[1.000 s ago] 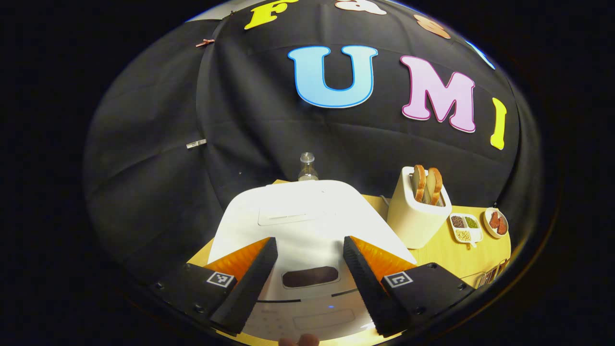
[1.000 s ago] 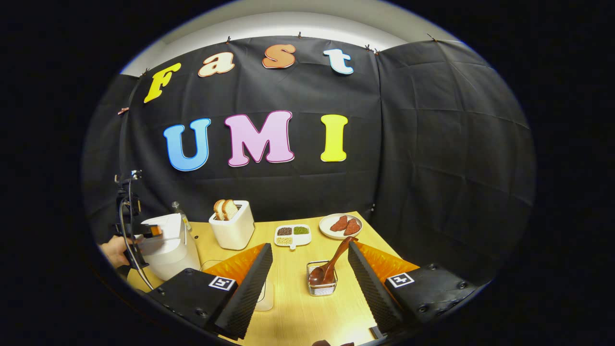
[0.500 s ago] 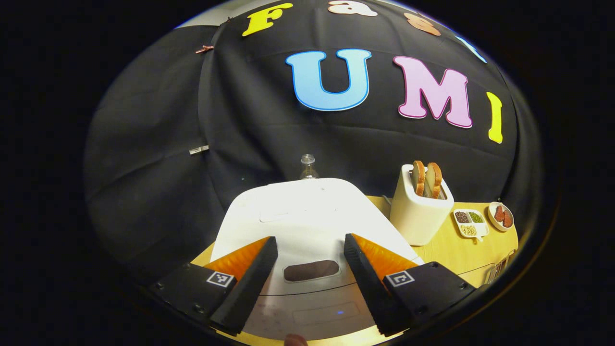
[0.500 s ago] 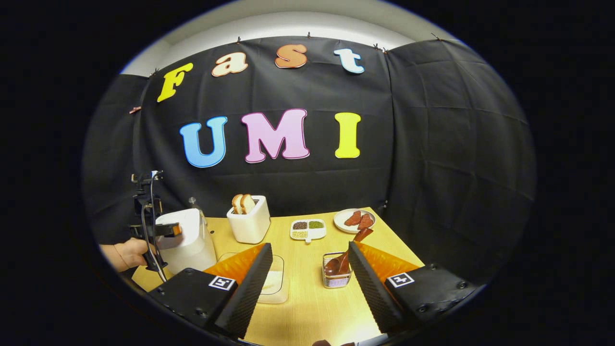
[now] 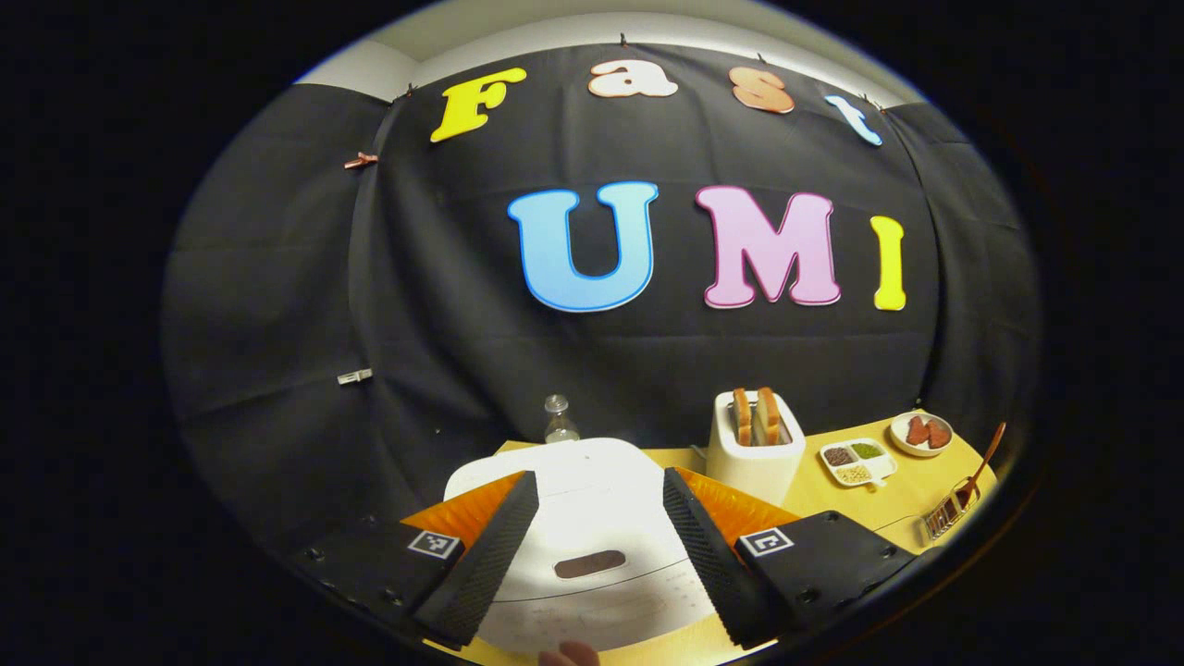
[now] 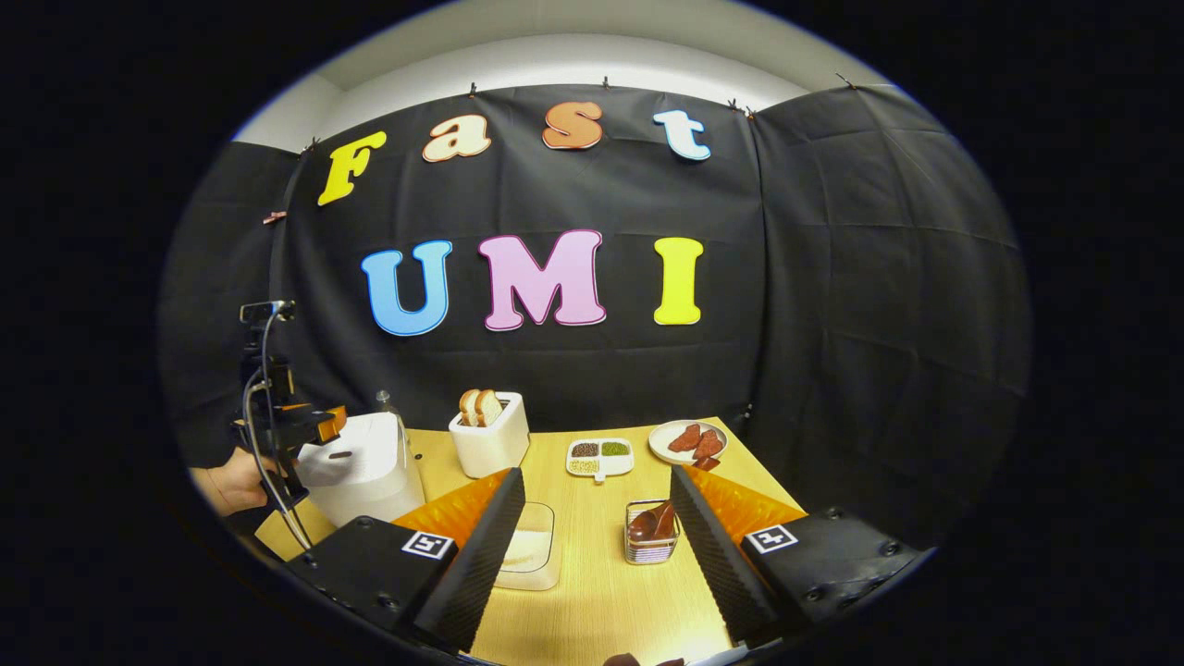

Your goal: Close the left gripper, press the button to open the rice cooker; take a wooden spoon from the chopstick holder with the right hand, scoop a spoonful of rice and pour it into the rice cooker, then put the wooden spoon back into the chopstick holder.

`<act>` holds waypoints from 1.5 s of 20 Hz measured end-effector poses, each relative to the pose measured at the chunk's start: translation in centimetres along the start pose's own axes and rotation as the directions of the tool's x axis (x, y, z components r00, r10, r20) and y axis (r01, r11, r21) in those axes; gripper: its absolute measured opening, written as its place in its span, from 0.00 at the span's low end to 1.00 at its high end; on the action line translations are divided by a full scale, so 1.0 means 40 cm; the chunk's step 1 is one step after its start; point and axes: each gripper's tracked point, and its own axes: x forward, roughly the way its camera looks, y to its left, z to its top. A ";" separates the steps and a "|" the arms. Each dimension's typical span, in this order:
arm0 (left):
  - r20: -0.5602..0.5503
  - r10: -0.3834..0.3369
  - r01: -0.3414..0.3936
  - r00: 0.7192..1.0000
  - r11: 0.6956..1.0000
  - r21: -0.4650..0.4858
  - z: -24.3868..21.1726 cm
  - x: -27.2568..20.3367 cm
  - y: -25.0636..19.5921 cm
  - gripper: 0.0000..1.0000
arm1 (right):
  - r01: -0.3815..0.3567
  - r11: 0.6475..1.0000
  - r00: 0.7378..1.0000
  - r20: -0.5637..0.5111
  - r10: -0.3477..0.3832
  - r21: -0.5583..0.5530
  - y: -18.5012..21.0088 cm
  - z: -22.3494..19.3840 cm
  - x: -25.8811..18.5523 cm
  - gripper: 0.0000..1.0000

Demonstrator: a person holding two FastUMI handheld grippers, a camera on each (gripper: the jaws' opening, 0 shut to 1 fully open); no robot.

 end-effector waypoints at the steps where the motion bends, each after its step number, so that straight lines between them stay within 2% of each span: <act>1: 0.011 -0.012 0.012 1.000 1.000 -0.008 0.016 -0.020 0.000 0.94 | 0.000 1.000 1.000 0.005 0.000 -0.001 0.003 0.007 -0.003 0.98; 5: 0.057 -0.076 0.080 0.995 0.995 -0.060 0.072 -0.099 -0.007 0.95 | -0.005 0.999 1.000 0.026 0.006 -0.034 0.017 0.028 -0.007 0.98; 12: 0.121 -0.142 0.150 0.982 0.987 -0.059 0.130 -0.239 0.017 0.95 | -0.026 0.996 0.998 0.052 0.030 -0.084 0.062 0.060 0.001 0.98; 22: 0.141 -0.172 0.183 0.975 0.981 -0.066 0.133 -0.392 0.071 0.95 | -0.055 0.988 0.992 0.107 0.070 -0.143 0.130 0.121 0.031 0.98; 30: 0.210 -0.210 0.229 0.955 0.971 -0.070 0.168 -0.507 0.080 0.95 | -0.075 0.974 0.978 0.176 0.114 -0.214 0.200 0.176 0.031 0.98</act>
